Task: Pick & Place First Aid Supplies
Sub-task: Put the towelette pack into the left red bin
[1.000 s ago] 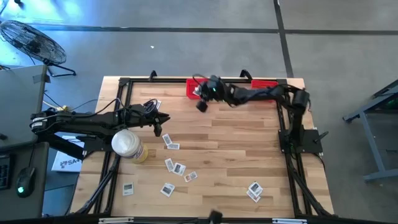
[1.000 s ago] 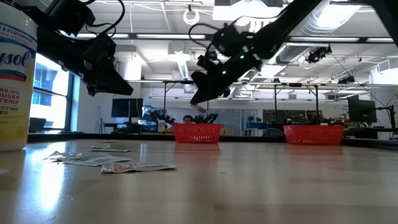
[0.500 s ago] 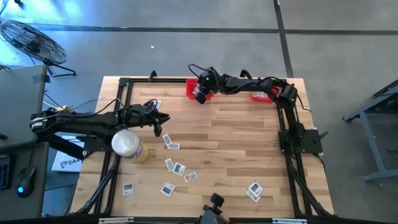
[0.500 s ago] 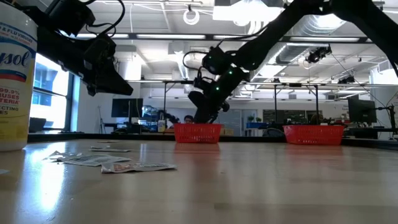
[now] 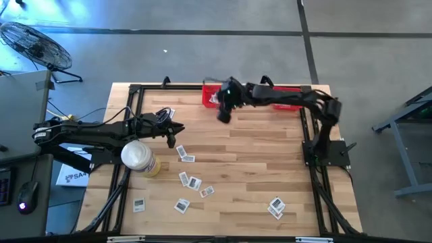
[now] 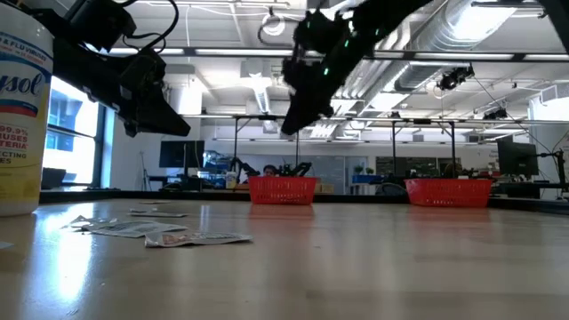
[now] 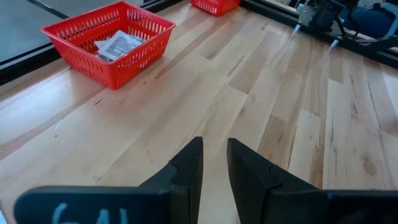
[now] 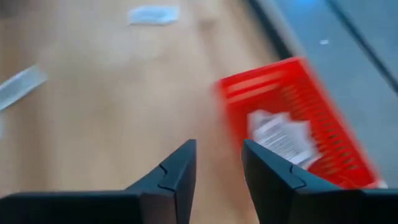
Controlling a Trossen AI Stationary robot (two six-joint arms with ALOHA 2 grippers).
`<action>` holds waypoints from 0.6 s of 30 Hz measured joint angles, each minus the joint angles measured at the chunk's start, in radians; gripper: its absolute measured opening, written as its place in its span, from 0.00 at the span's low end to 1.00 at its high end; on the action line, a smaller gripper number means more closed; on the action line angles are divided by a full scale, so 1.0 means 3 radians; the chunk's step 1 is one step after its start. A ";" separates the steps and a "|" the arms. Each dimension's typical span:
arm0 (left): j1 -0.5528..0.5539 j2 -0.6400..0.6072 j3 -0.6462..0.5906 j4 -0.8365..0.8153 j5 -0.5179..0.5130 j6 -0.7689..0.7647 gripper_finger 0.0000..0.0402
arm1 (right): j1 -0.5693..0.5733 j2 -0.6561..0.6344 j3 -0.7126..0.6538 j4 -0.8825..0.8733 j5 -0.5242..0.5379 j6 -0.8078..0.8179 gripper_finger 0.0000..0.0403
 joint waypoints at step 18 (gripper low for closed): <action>0.0000 0.0000 0.0000 -0.0004 0.0000 0.0000 0.18 | 0.2376 -0.0756 -0.1207 -0.1229 -0.0765 0.3844 0.38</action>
